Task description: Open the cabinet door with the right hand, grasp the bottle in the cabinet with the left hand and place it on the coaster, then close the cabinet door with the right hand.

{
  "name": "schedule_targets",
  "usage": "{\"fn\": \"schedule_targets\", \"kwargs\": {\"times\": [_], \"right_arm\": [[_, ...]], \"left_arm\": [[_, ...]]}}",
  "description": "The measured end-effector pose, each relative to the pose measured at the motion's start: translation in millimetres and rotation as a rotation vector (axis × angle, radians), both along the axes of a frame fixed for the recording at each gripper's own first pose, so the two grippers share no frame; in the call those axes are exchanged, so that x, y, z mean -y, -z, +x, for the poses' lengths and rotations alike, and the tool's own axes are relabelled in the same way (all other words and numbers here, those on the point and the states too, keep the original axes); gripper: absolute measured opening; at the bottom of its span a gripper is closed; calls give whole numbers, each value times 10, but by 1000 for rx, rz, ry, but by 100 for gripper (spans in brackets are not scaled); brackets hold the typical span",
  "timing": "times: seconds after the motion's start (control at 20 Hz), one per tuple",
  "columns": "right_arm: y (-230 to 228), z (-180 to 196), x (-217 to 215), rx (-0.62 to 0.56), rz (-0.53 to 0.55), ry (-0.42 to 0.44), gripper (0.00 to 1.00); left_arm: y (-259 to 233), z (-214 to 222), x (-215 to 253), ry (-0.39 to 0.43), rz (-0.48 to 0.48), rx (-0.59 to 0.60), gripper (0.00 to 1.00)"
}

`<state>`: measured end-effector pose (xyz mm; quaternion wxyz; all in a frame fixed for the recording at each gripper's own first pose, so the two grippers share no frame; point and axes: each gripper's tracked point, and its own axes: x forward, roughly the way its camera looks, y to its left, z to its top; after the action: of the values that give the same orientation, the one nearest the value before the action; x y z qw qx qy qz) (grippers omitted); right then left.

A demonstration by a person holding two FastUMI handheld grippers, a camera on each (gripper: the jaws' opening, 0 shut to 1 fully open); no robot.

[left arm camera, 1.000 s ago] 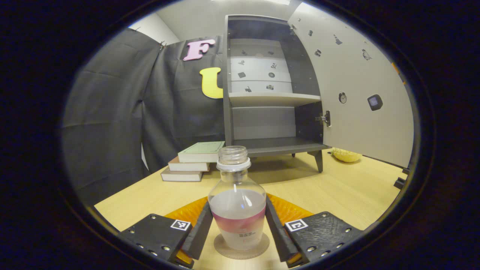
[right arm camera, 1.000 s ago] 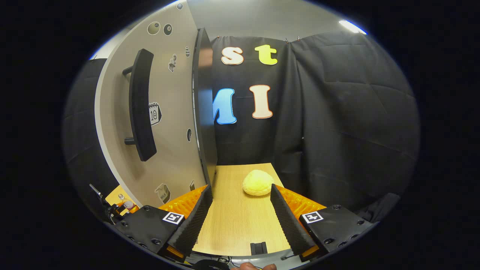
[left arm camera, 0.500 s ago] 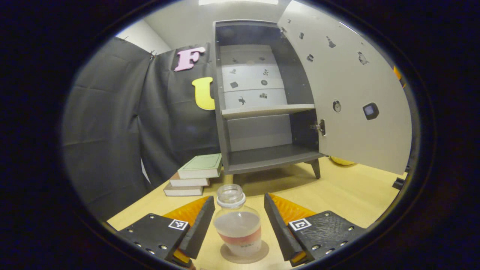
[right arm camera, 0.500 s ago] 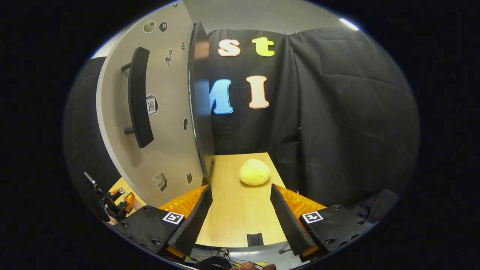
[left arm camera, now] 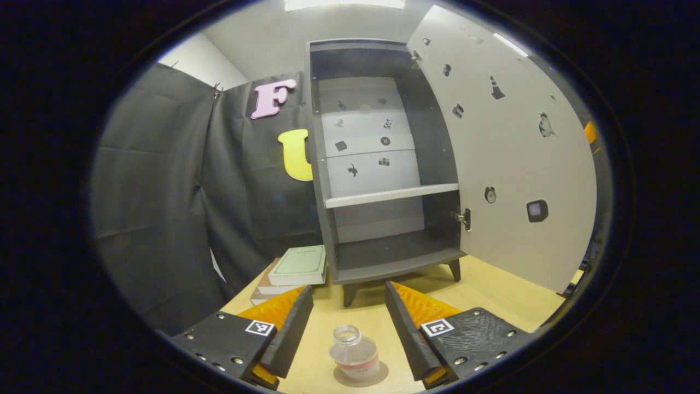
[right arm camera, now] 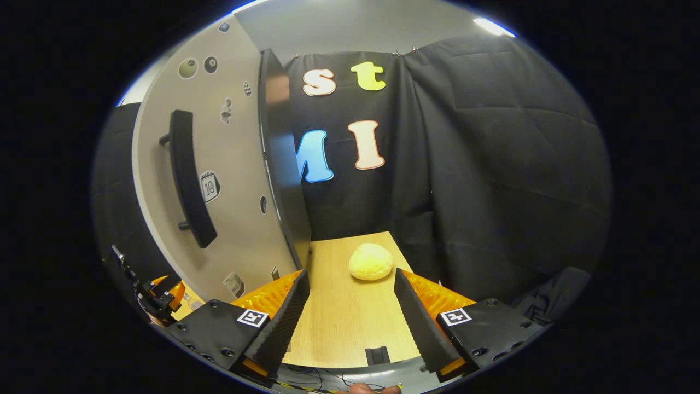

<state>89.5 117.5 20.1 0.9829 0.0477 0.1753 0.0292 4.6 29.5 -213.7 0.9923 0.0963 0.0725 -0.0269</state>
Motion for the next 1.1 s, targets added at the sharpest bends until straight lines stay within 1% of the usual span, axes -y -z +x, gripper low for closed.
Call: {"fn": "schedule_targets", "kwargs": {"times": [0.05,0.1,0.15,0.2,0.3,0.4,0.55,0.6,0.7,0.8,0.85,0.9,0.95,1.05,1.1], "right_arm": [[-3,28,23,4,-2,-1,93],[-30,51,25,14,-3,-7,93],[-61,95,38,31,-6,-14,98],[-80,147,52,48,-12,-19,98],[-109,237,49,72,-18,-40,98],[-129,255,-13,78,-8,-81,98],[-154,285,-55,90,-1,-120,98],[-161,281,-95,85,8,-136,98],[-237,281,-168,107,21,-164,98],[-281,293,-249,124,45,-190,98],[-309,291,-285,131,55,-196,98],[-338,297,-308,135,59,-197,98],[-359,290,-317,137,57,-196,98],[-409,255,-312,145,52,-177,98],[-454,256,-316,160,55,-164,98]], "left_arm": [[-113,-24,32,-12,-8,0,82],[-204,-50,73,-25,-23,0,82],[-330,-91,107,-46,-46,4,82],[-418,-120,129,-64,-65,8,80],[-595,-191,190,-101,-100,11,80],[-798,-271,230,-140,-125,31,80],[-1092,-383,277,-187,-123,69,80],[-1181,-410,308,-190,-119,81,82],[-1340,-454,301,-207,-106,98,82],[-1415,-454,331,-214,-115,78,81],[-1416,-447,320,-227,-120,46,80],[-1352,-467,308,-229,-139,-7,82],[-1356,-459,364,-205,-173,-34,80],[-1468,-393,403,-159,-235,-39,80],[-1517,-385,339,-145,-239,-40,80]]}}
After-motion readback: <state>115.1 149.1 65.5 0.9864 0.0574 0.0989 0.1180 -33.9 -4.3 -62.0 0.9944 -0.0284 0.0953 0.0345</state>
